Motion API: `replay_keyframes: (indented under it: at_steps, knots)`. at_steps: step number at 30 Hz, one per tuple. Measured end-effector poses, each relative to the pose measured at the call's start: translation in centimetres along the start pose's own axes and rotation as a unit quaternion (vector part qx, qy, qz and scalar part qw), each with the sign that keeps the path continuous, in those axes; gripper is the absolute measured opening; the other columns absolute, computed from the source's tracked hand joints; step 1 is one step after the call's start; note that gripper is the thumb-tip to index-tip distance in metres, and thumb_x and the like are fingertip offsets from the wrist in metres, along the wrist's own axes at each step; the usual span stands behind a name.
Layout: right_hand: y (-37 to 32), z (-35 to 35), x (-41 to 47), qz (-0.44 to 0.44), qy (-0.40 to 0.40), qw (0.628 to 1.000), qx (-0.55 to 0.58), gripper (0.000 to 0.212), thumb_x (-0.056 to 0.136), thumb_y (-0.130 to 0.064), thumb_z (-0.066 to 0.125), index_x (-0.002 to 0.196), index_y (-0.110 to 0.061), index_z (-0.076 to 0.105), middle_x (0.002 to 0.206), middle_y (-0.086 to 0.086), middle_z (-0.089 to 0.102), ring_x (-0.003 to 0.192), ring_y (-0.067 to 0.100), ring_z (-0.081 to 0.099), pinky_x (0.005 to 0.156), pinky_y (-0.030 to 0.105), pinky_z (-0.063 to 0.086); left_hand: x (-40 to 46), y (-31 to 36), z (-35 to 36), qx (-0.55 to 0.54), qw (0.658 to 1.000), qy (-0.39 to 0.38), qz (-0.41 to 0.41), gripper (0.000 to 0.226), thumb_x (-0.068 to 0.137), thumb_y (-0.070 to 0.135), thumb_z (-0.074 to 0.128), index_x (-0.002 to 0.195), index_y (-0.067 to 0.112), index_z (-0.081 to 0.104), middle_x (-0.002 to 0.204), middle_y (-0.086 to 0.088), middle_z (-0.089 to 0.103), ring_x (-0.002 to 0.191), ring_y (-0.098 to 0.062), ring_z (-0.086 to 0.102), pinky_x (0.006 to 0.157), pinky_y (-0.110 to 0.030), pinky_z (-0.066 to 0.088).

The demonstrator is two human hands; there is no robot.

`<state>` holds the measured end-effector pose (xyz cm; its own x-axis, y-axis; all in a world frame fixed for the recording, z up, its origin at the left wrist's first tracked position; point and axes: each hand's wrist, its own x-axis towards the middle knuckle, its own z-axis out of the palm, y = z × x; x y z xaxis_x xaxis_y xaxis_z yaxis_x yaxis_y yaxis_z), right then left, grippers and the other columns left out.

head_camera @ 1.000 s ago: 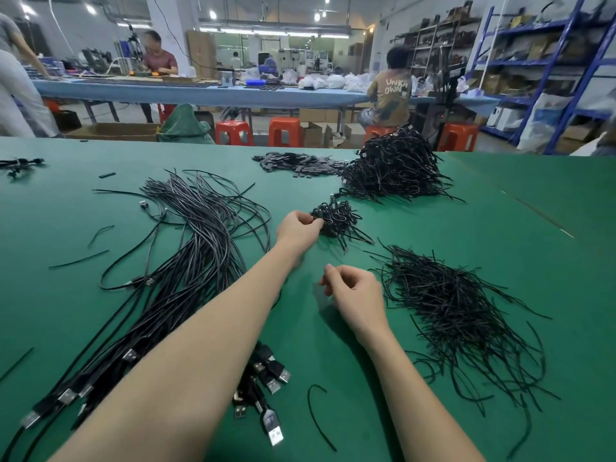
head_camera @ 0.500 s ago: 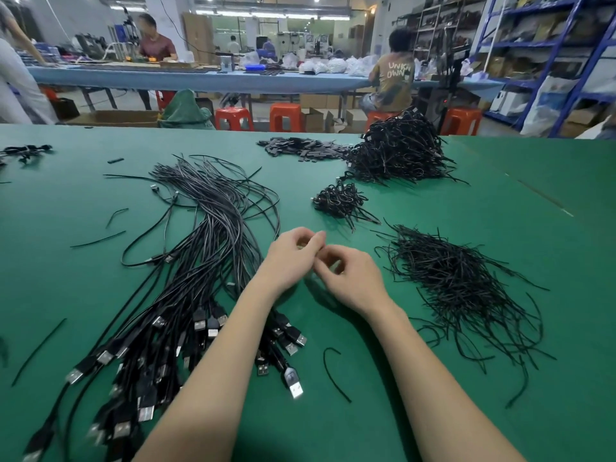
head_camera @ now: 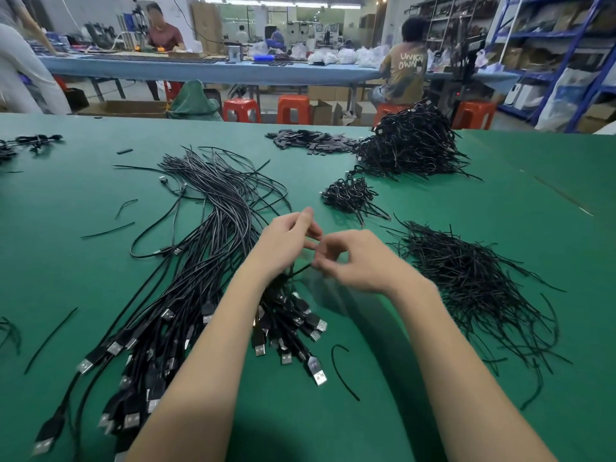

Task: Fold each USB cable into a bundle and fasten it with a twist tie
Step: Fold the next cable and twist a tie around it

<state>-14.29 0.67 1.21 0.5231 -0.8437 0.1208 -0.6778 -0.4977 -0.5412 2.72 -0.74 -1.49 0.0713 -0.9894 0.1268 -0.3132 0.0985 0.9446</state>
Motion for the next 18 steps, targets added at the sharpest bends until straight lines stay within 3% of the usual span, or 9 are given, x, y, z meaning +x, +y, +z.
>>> replay_keyframes:
  at_steps: [4,7,9,11,13,15,18]
  knots:
    - [0.6,-2.9,-1.1,0.02,0.084,0.993,0.085,0.013,0.094,-0.03,0.069,0.085,-0.022,0.07,0.064,0.003,0.071,0.046,0.004,0.049,0.05,0.015,0.04,-0.3,0.0,-0.9,0.054,0.998,-0.006,-0.031,0.057,0.104,0.053,0.031,0.084,0.017,0.071,0.08,0.01,0.075,0.073,-0.014,0.074,0.083,-0.033,0.046]
    - [1.2,-4.1,-1.3,0.053,0.148,0.969,0.193,0.013,0.097,-0.026,0.066,0.089,-0.016,0.069,0.057,0.004,0.063,0.046,0.009,0.054,0.058,0.022,0.052,-0.7,0.2,-1.0,0.106,0.992,0.002,-0.061,0.062,0.104,0.056,0.027,0.083,0.018,0.072,0.075,0.011,0.074,0.066,-0.012,0.072,0.076,-0.027,0.046]
    - [1.3,-4.5,-1.2,0.069,0.176,0.947,0.259,0.014,0.098,-0.022,0.064,0.091,-0.012,0.068,0.056,0.003,0.052,0.045,0.011,0.049,0.056,0.032,0.057,-0.9,0.6,-0.6,0.18,0.981,-0.016,-0.075,0.063,0.104,0.055,0.025,0.08,0.02,0.072,0.072,0.009,0.074,0.074,-0.013,0.071,0.082,-0.029,0.049]
    - [1.4,-4.5,-1.2,0.077,0.185,0.936,0.29,0.014,0.099,-0.021,0.063,0.088,-0.013,0.066,0.058,0.003,0.046,0.045,0.01,0.04,0.047,0.026,0.05,-1.0,1.1,-0.3,0.331,0.939,-0.05,-0.079,0.062,0.104,0.054,0.023,0.091,0.02,0.073,0.087,0.005,0.076,0.096,-0.017,0.068,0.097,-0.036,0.047]
    - [1.6,-4.4,-1.1,0.091,0.189,0.932,0.296,0.015,0.099,-0.023,0.063,0.087,-0.015,0.065,0.059,0.001,0.048,0.045,0.008,0.039,0.043,0.023,0.043,-1.1,1.7,-0.2,0.473,0.873,-0.058,-0.103,0.061,0.103,0.055,0.022,0.119,0.018,0.067,0.121,-0.008,0.069,0.118,-0.027,0.059,0.108,-0.043,0.038]
    - [1.9,-4.6,-0.9,0.111,0.186,0.929,0.301,0.015,0.099,-0.025,0.063,0.086,-0.018,0.065,0.056,-0.005,0.05,0.043,0.007,0.038,0.042,0.02,0.038,-1.2,2.0,-0.3,0.547,0.822,-0.06,-0.146,0.061,0.103,0.054,0.023,0.132,0.011,0.057,0.135,-0.014,0.059,0.125,-0.031,0.053,0.113,-0.049,0.026]
    - [2.1,-4.9,-0.7,0.127,0.187,0.908,0.353,0.014,0.098,-0.026,0.063,0.086,-0.019,0.064,0.054,-0.01,0.053,0.041,0.007,0.037,0.041,0.017,0.033,-1.4,2.2,0.2,0.557,0.817,-0.03,-0.146,0.054,0.102,0.051,0.03,0.125,0.011,0.058,0.128,-0.013,0.062,0.12,-0.029,0.056,0.112,-0.049,0.025]
